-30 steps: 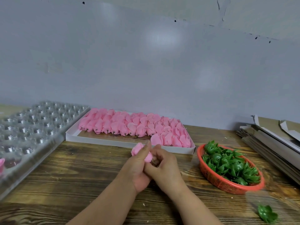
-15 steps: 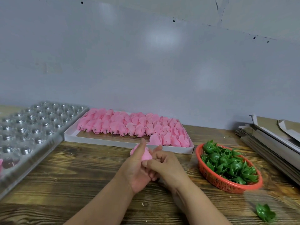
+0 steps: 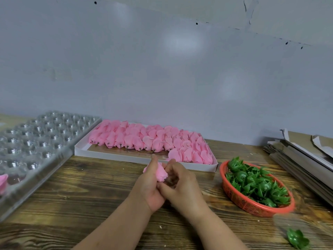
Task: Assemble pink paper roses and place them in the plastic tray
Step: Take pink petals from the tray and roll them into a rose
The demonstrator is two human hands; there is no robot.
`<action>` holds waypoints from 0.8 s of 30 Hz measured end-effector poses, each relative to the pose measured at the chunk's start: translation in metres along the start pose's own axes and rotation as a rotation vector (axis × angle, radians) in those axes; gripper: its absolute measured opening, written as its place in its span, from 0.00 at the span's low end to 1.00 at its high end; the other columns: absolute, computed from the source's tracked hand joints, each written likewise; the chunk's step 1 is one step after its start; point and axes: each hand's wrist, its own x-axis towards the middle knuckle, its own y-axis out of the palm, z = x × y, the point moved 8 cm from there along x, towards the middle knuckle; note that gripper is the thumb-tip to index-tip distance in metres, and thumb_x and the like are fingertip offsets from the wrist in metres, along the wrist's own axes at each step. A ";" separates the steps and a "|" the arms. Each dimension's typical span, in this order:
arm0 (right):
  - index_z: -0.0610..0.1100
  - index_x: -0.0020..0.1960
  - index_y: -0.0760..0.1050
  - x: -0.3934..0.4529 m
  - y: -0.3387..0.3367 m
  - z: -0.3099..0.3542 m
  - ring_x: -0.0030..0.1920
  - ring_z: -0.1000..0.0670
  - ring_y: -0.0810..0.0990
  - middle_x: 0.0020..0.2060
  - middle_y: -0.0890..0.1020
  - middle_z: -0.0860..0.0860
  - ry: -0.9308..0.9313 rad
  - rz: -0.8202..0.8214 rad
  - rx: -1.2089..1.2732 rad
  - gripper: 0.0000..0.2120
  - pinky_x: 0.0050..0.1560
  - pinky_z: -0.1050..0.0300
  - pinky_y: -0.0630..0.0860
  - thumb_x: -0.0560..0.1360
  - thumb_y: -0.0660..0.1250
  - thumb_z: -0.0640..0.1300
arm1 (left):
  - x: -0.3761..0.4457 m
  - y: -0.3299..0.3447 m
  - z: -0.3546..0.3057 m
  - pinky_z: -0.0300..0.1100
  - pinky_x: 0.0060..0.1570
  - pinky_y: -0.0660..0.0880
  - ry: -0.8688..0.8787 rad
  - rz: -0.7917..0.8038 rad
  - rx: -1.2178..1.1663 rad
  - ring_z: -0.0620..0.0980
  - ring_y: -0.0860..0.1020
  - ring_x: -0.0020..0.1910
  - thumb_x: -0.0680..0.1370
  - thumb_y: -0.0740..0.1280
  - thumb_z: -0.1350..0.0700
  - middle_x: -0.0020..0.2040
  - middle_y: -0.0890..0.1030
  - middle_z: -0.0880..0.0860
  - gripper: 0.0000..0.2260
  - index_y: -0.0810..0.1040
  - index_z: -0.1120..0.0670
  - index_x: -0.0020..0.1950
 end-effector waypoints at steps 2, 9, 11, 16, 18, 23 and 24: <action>0.54 0.38 0.70 -0.001 -0.003 0.005 0.32 0.58 0.75 0.30 0.77 0.60 -0.033 -0.044 -0.059 0.12 0.35 0.64 0.70 0.67 0.71 0.41 | 0.000 0.000 0.001 0.44 0.29 0.80 -0.006 -0.006 0.010 0.52 0.83 0.33 0.79 0.60 0.42 0.39 0.83 0.56 0.21 0.77 0.60 0.45; 0.57 0.41 0.72 0.000 -0.005 0.009 0.33 0.58 0.76 0.34 0.79 0.59 -0.004 -0.086 0.030 0.14 0.35 0.64 0.72 0.66 0.71 0.39 | -0.001 0.006 0.004 0.46 0.34 0.81 -0.013 0.040 0.015 0.53 0.84 0.38 0.74 0.61 0.38 0.43 0.82 0.57 0.25 0.77 0.59 0.55; 0.58 0.42 0.73 0.000 -0.005 0.009 0.34 0.57 0.77 0.36 0.81 0.55 -0.010 -0.087 0.024 0.14 0.37 0.61 0.74 0.66 0.71 0.40 | -0.002 0.008 0.007 0.46 0.35 0.81 -0.027 0.080 0.010 0.53 0.84 0.38 0.69 0.64 0.37 0.43 0.82 0.57 0.30 0.77 0.59 0.60; 0.43 0.39 0.78 0.002 -0.005 -0.009 0.31 0.56 0.73 0.28 0.77 0.53 0.178 -0.051 0.417 0.07 0.33 0.61 0.70 0.65 0.68 0.32 | -0.006 0.012 0.014 0.50 0.50 0.79 -0.044 0.224 0.139 0.54 0.83 0.46 0.68 0.67 0.45 0.48 0.82 0.60 0.23 0.80 0.59 0.56; 0.41 0.38 0.78 0.001 -0.002 -0.014 0.26 0.55 0.73 0.25 0.76 0.51 0.262 0.003 0.557 0.09 0.29 0.63 0.70 0.68 0.67 0.28 | -0.005 0.011 0.015 0.46 0.40 0.79 -0.027 0.210 0.208 0.50 0.80 0.36 0.68 0.70 0.49 0.43 0.82 0.58 0.15 0.84 0.56 0.50; 0.40 0.34 0.77 -0.003 0.014 -0.022 0.22 0.54 0.73 0.23 0.76 0.46 0.506 0.127 0.831 0.10 0.22 0.64 0.72 0.72 0.64 0.31 | -0.008 0.011 0.005 0.32 0.19 0.63 0.037 0.221 0.286 0.40 0.63 0.20 0.67 0.70 0.50 0.38 0.74 0.52 0.13 0.86 0.55 0.47; 0.39 0.34 0.77 -0.004 0.017 -0.023 0.22 0.53 0.73 0.24 0.76 0.45 0.549 0.153 0.896 0.11 0.22 0.64 0.72 0.73 0.63 0.32 | -0.009 0.012 0.005 0.32 0.18 0.63 0.031 0.231 0.303 0.40 0.63 0.19 0.67 0.70 0.49 0.35 0.74 0.51 0.14 0.87 0.55 0.47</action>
